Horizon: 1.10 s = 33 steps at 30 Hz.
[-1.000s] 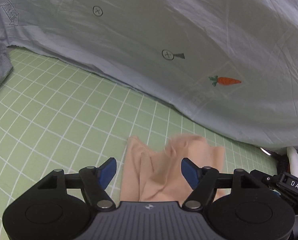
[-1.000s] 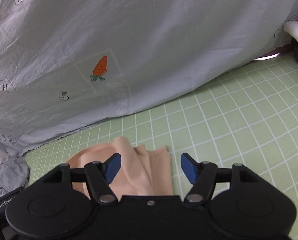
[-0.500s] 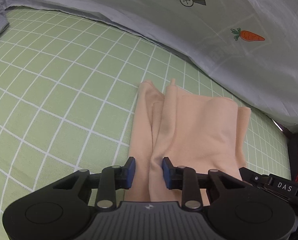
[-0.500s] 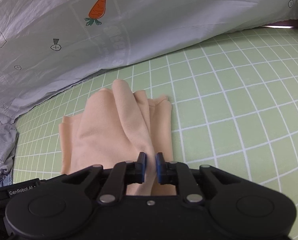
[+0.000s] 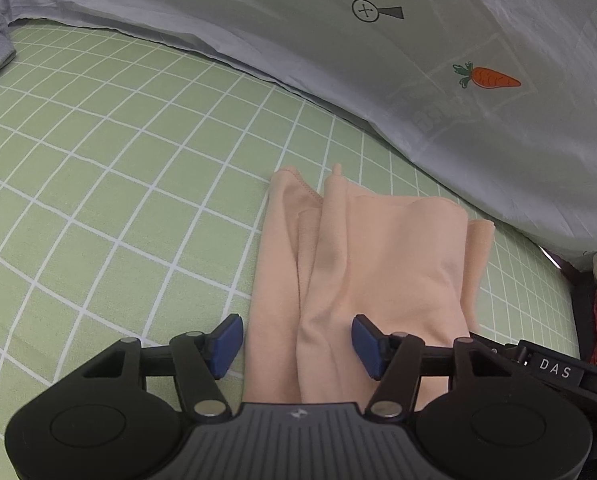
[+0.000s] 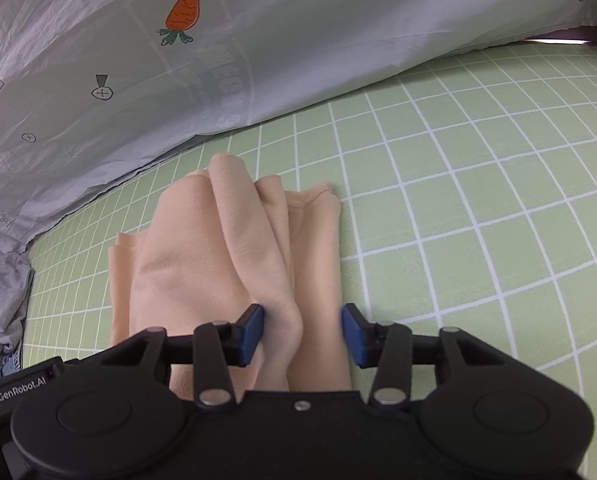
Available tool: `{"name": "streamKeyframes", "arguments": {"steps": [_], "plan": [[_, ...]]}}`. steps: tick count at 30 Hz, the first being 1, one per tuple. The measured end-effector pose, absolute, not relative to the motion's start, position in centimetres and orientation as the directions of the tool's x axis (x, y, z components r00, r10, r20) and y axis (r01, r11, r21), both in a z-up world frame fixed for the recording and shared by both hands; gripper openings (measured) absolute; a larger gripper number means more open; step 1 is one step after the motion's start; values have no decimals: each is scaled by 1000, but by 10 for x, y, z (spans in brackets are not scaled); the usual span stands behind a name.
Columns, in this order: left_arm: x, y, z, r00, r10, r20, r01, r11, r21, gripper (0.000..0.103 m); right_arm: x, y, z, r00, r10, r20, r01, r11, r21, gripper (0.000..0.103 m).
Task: Fold clothes
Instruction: 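Lift the folded shirt with both grippers and carry it to the clothes stack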
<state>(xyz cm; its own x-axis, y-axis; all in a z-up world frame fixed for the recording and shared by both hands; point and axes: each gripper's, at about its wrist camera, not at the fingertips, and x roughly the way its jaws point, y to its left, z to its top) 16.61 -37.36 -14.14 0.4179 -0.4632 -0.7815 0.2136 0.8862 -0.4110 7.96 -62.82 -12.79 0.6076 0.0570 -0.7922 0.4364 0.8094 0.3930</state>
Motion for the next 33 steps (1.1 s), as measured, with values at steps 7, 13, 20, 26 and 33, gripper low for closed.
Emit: {"name": "streamKeyframes", "arguments": {"steps": [7,13,20,26,33], "plan": [[166,-358,-149,384,-567,-729,137,815,-563,17,73,-621,-111,635,48,-771,402,831,383,12],[134,-356,-114,403,-611,-681,201,785,-585,16,31,-608,-72,693,-6,-721,406,830,383,10],[70,-365,-78,369,-689,-624,325,725,-607,16,-50,-590,-34,742,-116,-660,455,810,369,9],[15,-386,-65,290,-749,-596,431,658,-617,15,-131,-588,-18,743,-231,-628,548,749,372,9],[-60,-429,-81,181,-759,-626,547,606,-578,16,-218,-588,-24,675,-341,-654,648,699,303,9]]}}
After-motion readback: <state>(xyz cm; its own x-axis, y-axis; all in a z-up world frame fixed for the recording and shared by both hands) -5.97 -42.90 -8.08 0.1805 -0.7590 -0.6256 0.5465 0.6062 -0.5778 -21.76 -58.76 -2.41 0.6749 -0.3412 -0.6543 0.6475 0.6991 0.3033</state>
